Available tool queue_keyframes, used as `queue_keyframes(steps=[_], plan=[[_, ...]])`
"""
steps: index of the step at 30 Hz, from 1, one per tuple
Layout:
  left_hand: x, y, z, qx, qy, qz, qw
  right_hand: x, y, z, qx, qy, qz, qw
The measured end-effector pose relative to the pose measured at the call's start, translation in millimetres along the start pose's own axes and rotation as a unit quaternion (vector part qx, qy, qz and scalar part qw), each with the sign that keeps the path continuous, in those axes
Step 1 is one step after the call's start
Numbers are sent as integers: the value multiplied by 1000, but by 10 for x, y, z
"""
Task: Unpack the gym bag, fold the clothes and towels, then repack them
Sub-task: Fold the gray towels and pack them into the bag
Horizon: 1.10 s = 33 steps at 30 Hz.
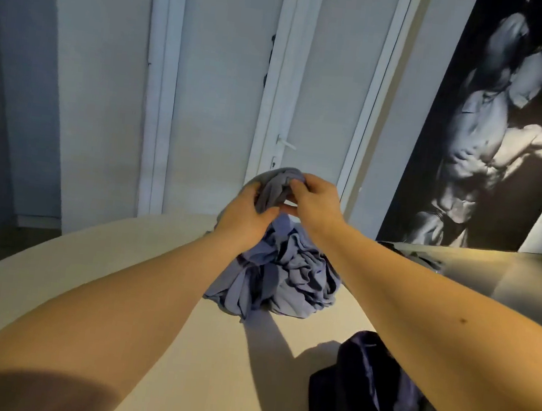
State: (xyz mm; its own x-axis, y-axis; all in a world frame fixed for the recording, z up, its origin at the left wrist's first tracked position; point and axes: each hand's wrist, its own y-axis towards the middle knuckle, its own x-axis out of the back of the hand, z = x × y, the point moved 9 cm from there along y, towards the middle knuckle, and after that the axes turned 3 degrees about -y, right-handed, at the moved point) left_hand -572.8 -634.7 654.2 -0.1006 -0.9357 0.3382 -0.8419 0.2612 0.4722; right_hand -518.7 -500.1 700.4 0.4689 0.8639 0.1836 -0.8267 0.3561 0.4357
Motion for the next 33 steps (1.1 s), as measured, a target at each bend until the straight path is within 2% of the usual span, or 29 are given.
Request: queue_keyframes(steps=[2, 5, 8, 13, 19, 21, 25, 30, 33], plan=[[187, -34, -266, -25, -6, -17, 1000, -3, -106, 355, -1, 65, 19, 998], [510, -125, -665, -46, -9, -37, 998, 35, -245, 892, 16, 93, 36, 995], [881, -252, -1047, -57, 57, -49, 996, 94, -421, 1390, 30, 88, 42, 995], [1501, -683, -1733, -79, 84, -68, 991, 190, -822, 2065, 20, 84, 50, 995], [1926, -1403, -2305, -43, 40, -33, 998, 280, -1428, 2569, -7, 91, 87, 992], [1960, -1673, -2332, -25, 24, -2, 999, 282, -1650, 2590, -31, 91, 110, 989], [1839, -2227, -2016, -5, 74, 59, 996, 240, -2206, 2316, -104, 25, 161, 981], [1650, -2821, -1376, 73, 135, 100, 983, 66, -2907, 1802, -194, 11, 304, 933], [1606, -3032, -1099, 131, 150, 125, 972, 35, -3091, 1607, -206, 31, 342, 916]])
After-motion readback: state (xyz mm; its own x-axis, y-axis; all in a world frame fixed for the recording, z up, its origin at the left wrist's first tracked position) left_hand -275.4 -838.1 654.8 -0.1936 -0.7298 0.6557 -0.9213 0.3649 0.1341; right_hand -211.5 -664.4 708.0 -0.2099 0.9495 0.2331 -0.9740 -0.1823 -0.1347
